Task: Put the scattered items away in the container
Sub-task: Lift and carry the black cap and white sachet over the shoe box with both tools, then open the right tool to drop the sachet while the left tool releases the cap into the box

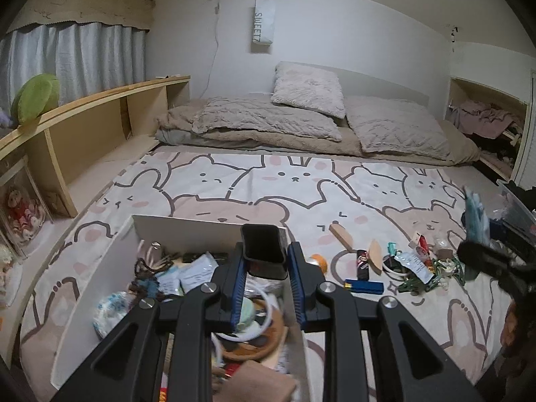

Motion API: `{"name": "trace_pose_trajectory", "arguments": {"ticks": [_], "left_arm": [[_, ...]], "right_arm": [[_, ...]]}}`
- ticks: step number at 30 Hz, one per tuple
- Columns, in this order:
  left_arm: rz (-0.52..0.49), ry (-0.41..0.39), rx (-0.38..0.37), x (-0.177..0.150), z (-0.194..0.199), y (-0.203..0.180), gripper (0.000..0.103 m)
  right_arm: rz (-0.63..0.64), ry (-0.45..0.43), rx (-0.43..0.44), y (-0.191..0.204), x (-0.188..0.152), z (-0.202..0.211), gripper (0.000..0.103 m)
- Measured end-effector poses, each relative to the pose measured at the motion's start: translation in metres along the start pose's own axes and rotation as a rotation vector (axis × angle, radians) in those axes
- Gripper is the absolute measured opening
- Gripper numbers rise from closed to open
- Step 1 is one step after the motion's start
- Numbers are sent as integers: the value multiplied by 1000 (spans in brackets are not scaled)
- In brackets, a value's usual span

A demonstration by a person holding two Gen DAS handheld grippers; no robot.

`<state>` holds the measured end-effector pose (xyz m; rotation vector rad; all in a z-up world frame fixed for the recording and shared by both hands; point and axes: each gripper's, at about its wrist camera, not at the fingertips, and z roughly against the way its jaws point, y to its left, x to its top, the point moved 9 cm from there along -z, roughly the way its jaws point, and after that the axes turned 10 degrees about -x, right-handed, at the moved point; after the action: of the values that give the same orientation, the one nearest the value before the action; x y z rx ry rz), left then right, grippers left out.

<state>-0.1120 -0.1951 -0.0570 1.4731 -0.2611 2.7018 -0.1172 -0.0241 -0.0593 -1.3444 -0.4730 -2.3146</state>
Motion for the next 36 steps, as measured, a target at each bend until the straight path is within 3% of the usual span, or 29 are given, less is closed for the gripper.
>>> {"name": "trace_pose_trajectory", "arguments": {"ticks": [19,28,36], "left_arm": [[6,82,45,6,-12,82,24],[9,137,28,3,-32,98,24],[19,226,29,-7,-64,121,24]], "right_arm": [[202,159,200,130,-36,-73,78],[298,247,240,152,-52,-118,78],[328,290,247,151,-64,-131,78]]}}
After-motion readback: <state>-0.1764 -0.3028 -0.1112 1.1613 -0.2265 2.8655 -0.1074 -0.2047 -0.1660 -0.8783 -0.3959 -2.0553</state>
